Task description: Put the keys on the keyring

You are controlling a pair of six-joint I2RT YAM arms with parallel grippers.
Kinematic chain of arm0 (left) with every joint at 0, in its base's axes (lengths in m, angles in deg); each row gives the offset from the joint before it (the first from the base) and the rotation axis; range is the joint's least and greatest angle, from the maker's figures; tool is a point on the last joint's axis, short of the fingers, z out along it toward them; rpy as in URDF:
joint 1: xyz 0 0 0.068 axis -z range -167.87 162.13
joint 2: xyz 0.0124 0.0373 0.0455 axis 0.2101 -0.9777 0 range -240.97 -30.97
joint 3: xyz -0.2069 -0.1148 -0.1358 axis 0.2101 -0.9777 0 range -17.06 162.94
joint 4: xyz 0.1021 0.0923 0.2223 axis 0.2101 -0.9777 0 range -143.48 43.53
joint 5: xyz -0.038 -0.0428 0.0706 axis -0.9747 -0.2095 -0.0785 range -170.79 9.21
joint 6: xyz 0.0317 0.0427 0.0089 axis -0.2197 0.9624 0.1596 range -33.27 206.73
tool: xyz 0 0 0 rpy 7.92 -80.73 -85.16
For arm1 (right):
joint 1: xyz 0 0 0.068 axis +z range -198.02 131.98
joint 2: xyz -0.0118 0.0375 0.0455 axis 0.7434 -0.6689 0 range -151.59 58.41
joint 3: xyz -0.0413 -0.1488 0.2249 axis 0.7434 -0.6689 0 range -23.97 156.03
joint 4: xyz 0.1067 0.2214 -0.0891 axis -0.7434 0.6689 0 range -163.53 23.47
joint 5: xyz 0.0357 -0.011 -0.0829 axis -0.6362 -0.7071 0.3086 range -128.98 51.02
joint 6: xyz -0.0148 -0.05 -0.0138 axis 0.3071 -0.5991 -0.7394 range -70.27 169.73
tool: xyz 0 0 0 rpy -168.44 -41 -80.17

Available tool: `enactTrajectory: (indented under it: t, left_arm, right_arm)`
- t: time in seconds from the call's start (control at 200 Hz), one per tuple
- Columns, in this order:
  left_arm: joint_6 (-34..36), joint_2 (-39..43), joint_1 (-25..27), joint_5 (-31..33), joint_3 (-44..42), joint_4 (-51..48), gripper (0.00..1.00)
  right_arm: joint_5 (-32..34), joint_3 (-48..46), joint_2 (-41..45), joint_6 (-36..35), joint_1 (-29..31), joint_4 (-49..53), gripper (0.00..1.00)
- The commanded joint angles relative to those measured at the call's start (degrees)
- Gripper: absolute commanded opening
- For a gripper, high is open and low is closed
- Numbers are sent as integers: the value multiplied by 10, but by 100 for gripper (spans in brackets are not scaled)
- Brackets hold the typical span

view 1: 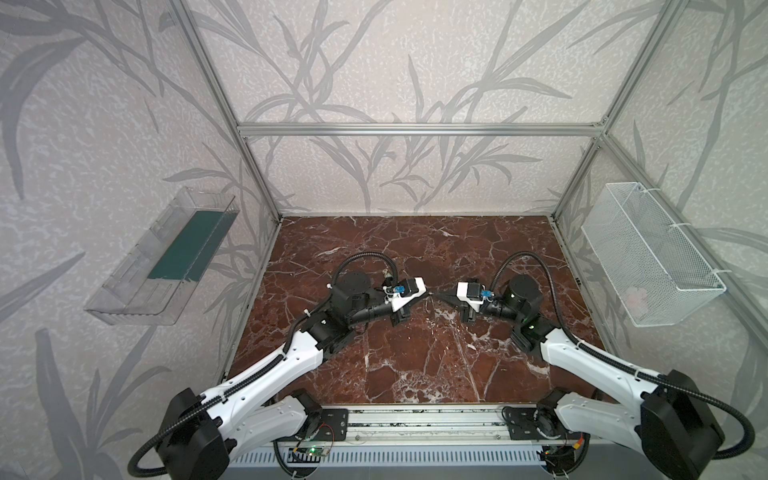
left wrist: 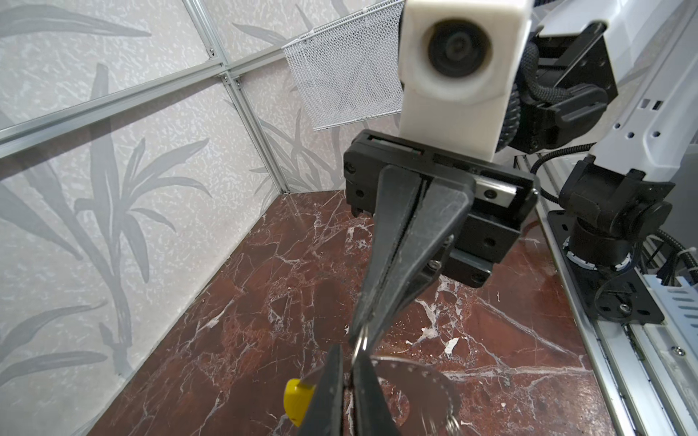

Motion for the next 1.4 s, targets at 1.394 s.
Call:
enactTrajectory:
  t: [1.394]
  left_arm:
    - [17,3,-4,11,4,-7,10]
  right_arm:
    - [-24,7,-20,24,0,-55,0]
